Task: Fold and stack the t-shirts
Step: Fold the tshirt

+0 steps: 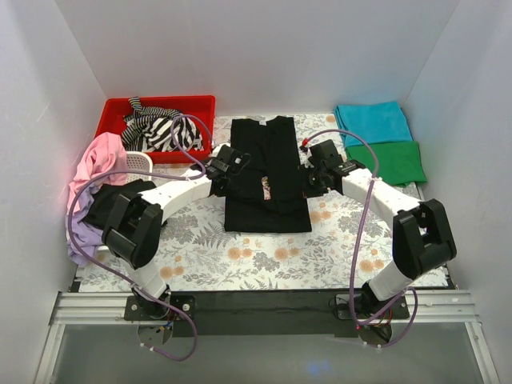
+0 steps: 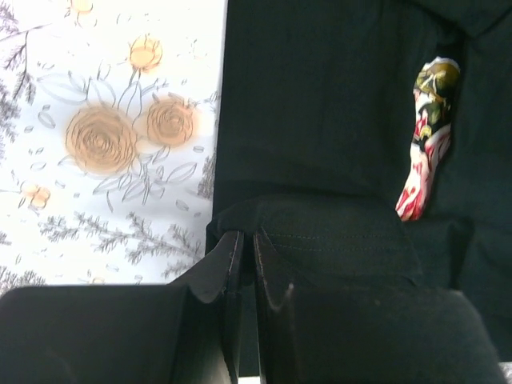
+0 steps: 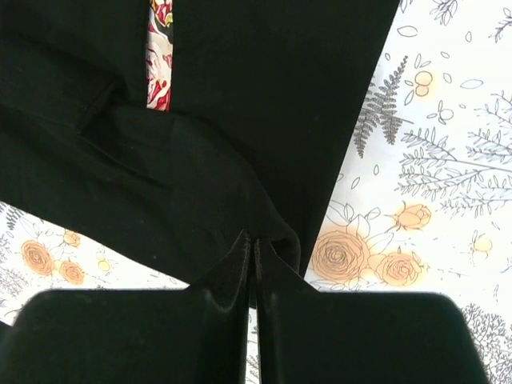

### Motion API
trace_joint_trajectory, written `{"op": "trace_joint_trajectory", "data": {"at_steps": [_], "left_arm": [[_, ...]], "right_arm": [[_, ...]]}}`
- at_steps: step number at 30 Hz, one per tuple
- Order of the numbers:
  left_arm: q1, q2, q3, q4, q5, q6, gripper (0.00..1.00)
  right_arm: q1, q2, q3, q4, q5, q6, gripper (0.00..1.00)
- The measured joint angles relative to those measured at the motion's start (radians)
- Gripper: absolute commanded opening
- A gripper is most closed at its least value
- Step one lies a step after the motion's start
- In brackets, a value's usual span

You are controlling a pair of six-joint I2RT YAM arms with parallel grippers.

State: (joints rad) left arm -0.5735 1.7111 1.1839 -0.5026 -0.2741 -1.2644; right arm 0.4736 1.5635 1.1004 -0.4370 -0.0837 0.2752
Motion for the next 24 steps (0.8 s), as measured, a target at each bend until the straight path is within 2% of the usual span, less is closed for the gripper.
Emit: {"op": "trace_joint_trajectory", "data": {"at_steps": [14,15,17,18,20,24], "left_arm": [[0.034,0.082,0.053,0.05,0.003,0.061,0.01],[0.039,0.091,0.056,0.056,0.008,0.065,0.17],[0.048,0.109,0.057,0.063,0.022,0.074,0.42],[0.05,0.116,0.057,0.062,0.027,0.077,0.62],[0.055,0.13,0.057,0.06,0.03,0.072,0.69],[0.067,0.142,0.057,0.047,0.01,0.068,0.73]], "right_arm": [[-0.047,0.111,0.059,0.029,-0.032,-0.026,0.01],[-0.048,0.12,0.064,0.029,-0.032,-0.027,0.1],[-0.053,0.142,0.079,0.03,-0.039,-0.031,0.19],[-0.055,0.153,0.084,0.031,-0.042,-0.035,0.33],[-0.058,0.164,0.089,0.036,-0.034,-0.041,0.35],[-0.064,0.161,0.089,0.045,0.013,-0.051,0.48]]}}
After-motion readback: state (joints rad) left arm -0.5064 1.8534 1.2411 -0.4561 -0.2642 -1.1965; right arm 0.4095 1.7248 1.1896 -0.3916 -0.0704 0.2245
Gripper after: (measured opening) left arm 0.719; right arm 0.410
